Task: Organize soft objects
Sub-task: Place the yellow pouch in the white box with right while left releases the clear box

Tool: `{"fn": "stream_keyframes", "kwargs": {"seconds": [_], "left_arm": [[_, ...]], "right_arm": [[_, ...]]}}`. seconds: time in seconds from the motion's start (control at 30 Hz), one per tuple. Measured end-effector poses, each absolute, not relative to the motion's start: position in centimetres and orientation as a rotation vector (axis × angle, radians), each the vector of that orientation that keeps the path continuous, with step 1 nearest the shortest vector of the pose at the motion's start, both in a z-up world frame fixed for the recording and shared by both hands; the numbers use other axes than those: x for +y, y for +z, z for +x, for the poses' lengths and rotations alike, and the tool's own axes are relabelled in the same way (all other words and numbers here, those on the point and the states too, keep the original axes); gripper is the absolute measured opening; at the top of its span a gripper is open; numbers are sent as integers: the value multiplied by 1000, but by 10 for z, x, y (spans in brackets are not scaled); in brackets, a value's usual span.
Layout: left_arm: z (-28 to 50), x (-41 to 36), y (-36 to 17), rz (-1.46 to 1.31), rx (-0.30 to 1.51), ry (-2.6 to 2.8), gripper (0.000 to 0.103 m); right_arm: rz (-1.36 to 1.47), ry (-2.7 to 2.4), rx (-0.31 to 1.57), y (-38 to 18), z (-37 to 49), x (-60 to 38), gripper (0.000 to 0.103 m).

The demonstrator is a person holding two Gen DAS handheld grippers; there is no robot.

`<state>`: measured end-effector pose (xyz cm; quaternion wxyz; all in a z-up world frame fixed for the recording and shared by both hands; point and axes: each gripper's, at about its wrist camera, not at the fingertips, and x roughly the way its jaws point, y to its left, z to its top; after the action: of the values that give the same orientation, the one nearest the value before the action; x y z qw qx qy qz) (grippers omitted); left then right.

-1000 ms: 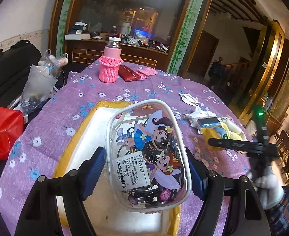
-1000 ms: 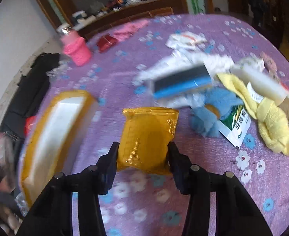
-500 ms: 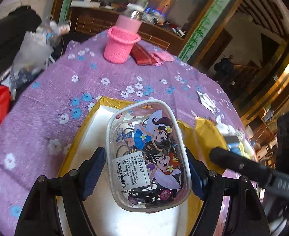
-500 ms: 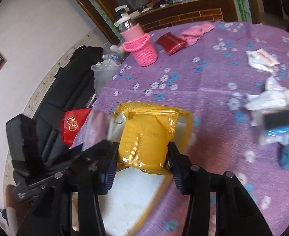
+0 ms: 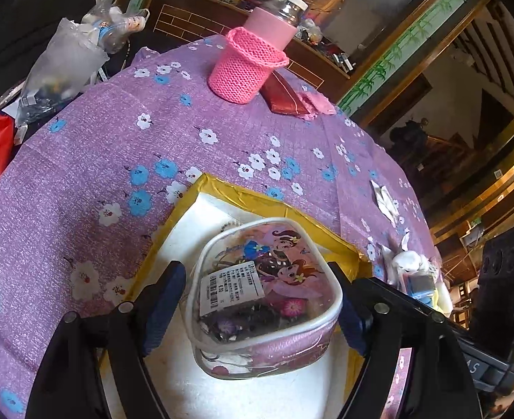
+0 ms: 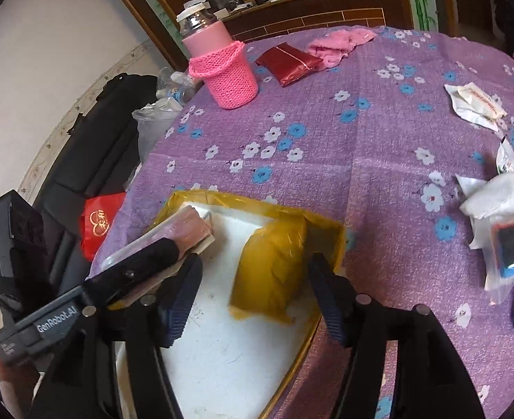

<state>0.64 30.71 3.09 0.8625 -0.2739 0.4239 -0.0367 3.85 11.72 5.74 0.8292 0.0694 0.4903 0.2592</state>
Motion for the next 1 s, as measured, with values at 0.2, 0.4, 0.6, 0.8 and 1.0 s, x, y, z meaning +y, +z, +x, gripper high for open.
{"fn": "stream_keyframes", "kwargs": {"seconds": [0.2,0.4,0.6,0.8,1.0], "left_arm": [[-7,305,46,-562,854,-79,85],[-26,298,73,-514,775,-39,88],[-68,291,102,-489,694,-20,88],[-131,267,128,-502,572,-10,97],[-173,237,136,-504,507,-20,98]], "right_arm": [[126,527,967,75,19,97,64],[92,503,880,89,-14,62,65],[59,480,803,100,-49,32,65],[63,451,695,113,-94,9,75],[86,399,555,125,-139,-9,91]]}}
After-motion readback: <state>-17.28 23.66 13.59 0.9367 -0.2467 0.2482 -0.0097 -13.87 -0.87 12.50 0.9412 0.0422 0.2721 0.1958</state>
